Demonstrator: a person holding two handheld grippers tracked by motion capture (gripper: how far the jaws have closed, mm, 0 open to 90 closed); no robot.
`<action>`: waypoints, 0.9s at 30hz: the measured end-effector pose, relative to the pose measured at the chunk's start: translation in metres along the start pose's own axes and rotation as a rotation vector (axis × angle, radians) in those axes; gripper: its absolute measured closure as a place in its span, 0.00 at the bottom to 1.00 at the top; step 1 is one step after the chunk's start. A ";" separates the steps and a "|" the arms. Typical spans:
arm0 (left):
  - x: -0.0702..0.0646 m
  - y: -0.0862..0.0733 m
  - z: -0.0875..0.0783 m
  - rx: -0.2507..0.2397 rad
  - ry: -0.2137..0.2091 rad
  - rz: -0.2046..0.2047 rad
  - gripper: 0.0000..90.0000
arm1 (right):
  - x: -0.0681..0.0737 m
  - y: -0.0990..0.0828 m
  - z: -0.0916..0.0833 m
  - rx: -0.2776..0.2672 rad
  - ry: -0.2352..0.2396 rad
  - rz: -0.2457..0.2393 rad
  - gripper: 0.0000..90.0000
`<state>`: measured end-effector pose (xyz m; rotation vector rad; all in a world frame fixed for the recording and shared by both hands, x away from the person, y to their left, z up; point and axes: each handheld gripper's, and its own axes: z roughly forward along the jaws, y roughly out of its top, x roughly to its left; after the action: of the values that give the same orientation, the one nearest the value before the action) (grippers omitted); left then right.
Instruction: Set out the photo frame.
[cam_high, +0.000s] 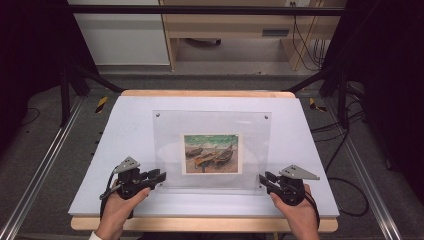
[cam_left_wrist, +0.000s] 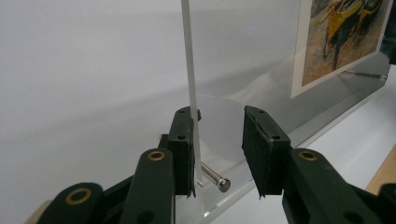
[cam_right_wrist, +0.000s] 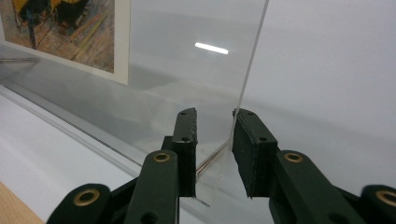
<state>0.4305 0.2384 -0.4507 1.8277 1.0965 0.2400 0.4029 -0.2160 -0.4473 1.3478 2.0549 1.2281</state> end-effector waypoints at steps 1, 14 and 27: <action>0.000 0.000 0.000 -0.001 -0.003 -0.002 0.71 | 0.000 0.000 0.000 0.001 0.000 -0.001 0.79; -0.004 -0.004 -0.002 0.012 0.006 0.006 0.71 | 0.002 -0.004 -0.003 0.012 -0.003 0.006 0.81; -0.007 -0.008 -0.003 0.041 0.011 0.030 0.70 | 0.005 -0.007 -0.006 0.028 -0.006 -0.010 0.81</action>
<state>0.4197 0.2359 -0.4530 1.8828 1.0894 0.2470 0.3926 -0.2150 -0.4497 1.3504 2.0797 1.1937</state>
